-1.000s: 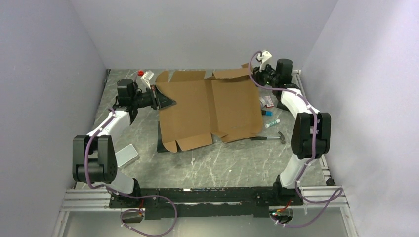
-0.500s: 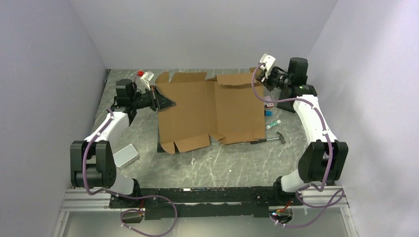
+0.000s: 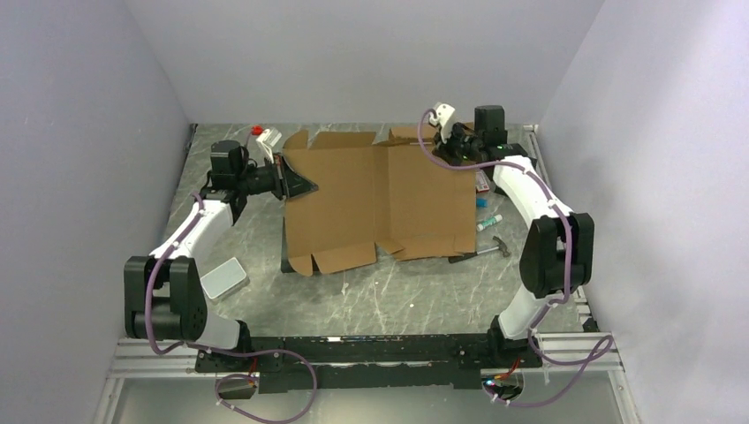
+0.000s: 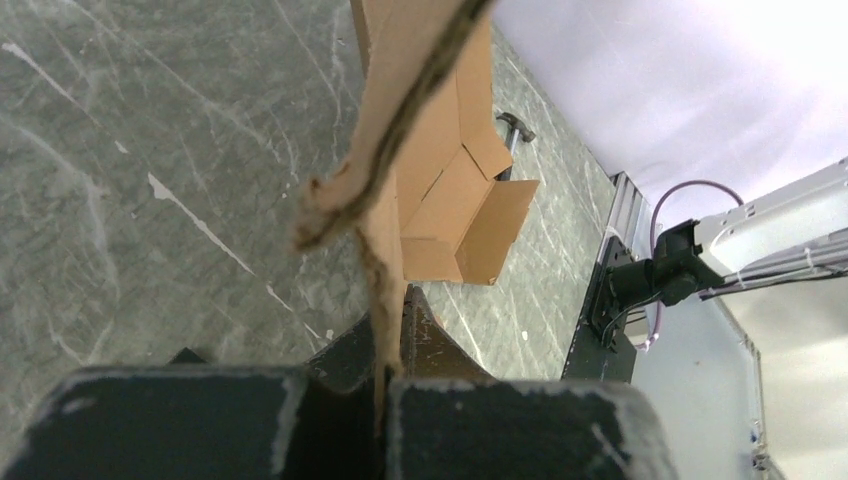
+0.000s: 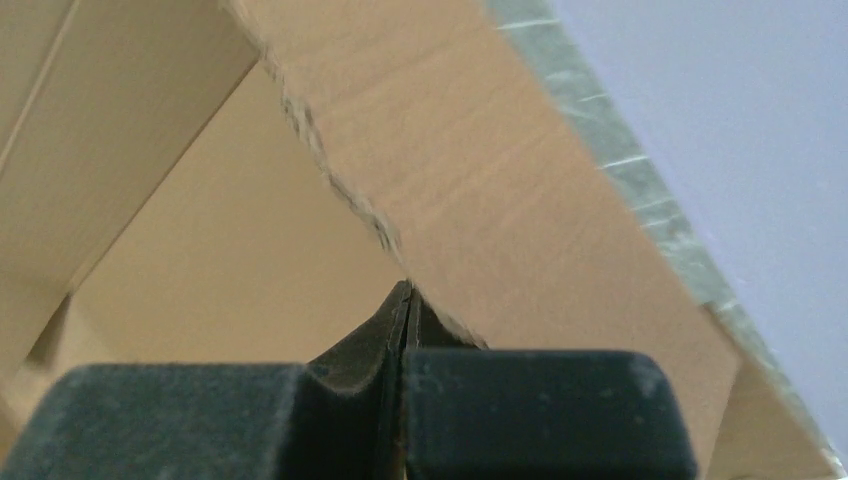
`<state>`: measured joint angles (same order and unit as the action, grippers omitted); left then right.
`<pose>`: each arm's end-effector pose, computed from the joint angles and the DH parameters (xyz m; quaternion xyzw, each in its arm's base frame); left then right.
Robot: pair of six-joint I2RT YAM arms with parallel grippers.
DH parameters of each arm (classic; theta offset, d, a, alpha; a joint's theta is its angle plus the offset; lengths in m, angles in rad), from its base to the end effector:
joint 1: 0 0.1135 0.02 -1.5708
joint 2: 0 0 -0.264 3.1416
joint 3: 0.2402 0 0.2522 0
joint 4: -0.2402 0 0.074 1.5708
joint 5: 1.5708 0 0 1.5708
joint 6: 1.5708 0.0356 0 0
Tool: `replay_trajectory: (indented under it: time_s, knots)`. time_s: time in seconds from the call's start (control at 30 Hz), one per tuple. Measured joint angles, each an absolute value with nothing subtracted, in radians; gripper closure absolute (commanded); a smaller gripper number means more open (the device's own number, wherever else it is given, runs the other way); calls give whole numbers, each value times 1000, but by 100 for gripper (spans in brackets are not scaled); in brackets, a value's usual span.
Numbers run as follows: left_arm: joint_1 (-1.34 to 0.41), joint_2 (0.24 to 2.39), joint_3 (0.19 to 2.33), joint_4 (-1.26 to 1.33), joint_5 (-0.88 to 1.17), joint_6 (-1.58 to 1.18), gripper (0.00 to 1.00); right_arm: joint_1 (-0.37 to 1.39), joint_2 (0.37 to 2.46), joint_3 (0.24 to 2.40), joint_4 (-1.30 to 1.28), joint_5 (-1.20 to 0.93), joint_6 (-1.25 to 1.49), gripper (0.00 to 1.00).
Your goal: Fold the paper box
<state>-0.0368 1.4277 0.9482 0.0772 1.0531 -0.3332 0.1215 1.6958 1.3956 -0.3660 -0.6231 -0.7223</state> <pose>0.3103 -0.0424 0.2792 0.1677 0.7542 -0.4998 0.3916 0.3802 0.0674 0.2967 -0.4728 0.7262 0.1403 0.4790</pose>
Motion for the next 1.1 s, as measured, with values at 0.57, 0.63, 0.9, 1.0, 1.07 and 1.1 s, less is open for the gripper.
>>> replay_trajectory:
  time_s: [0.57,0.63,0.9,1.0,1.07,1.1]
  knots:
    - [-100,1365,964,-41,1013,-204,100,135,1846,1661,-202,-348,-316,48]
    - [-100,1365,965,-47,998,-205,100,82,1797,1613,-233,-473,-305,45]
    - [-100,1365,965,-58,971,-205,100,-147,1448,1392,-165,-739,-202,34]
    - [-100,1363,965,-58,971,-207,100,-186,1455,1387,-118,-778,-144,35]
    - [-100,1361,965,-58,971,-207,100,-199,1516,1403,-106,-787,-109,37]
    - [-100,1358,965,-58,971,-206,100,-203,1553,1409,-105,-786,-96,43]
